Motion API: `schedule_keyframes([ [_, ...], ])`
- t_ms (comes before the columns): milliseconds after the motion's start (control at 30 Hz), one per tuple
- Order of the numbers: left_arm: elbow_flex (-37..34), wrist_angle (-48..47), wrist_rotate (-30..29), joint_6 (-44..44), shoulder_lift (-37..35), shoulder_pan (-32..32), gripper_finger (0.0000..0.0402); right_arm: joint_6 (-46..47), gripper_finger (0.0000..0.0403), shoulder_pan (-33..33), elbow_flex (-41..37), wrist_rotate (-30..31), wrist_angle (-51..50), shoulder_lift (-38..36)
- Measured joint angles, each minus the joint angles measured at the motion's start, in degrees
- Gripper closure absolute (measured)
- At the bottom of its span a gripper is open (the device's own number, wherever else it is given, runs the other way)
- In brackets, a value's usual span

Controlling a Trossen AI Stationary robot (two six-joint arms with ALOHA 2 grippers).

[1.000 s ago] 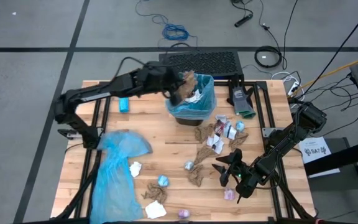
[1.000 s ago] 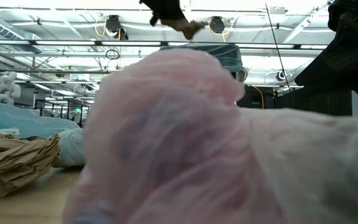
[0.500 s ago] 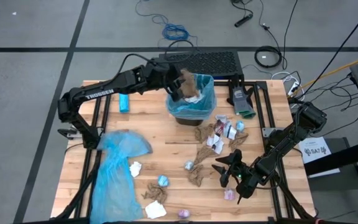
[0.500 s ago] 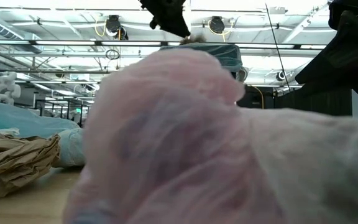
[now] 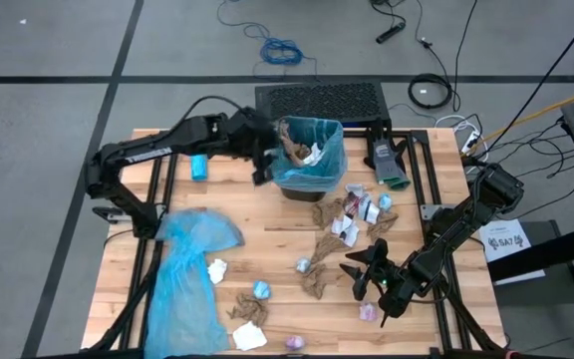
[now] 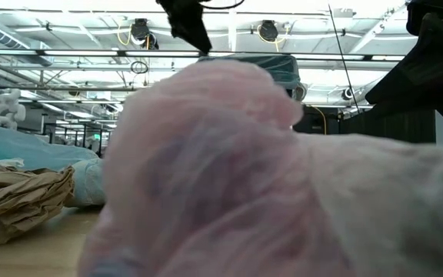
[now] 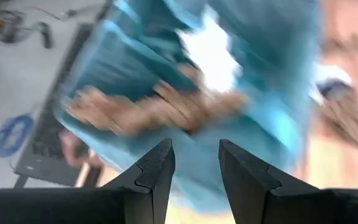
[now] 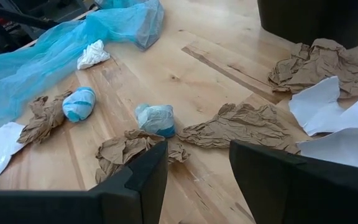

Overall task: Place trash/remove bag and relplace
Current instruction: Put the white paper into the trash bin

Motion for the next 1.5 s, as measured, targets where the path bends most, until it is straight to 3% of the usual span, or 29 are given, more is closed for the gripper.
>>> schedule_keyframes([
  [333, -2.89, -6.59, -0.32, -4.74, -10.73, -12.14, 0.0269, -0.01, 0.0238, 0.00, 0.00, 0.02, -0.06, 0.00],
  [500, -12.75, -7.21, -4.32, -14.31, -18.00, -18.51, 0.0269, 0.54, 0.0238, 0.00, 0.00, 0.01, 0.05, 0.00],
  [767, -30.93, -7.52, -7.41, -36.51, -25.93, -29.44, 0.0269, 0.87, 0.0238, -0.01, 0.00, 0.03, 0.11, -0.01],
  [1133, -43.02, -1.23, -5.17, -55.35, -21.44, -43.19, 0.0269, -4.01, 0.0238, -2.43, 0.00, 0.06, 0.09, -0.02],
  [1333, -44.19, 0.31, -4.67, -58.07, -15.30, -45.00, 0.0269, -4.92, 0.0238, -3.58, 0.00, -0.40, 0.07, -0.02],
  [1500, -44.19, 0.31, -0.61, -58.10, -10.37, -45.18, 0.0269, -4.88, 0.0238, -3.84, 0.00, -2.51, 0.09, -0.01],
])
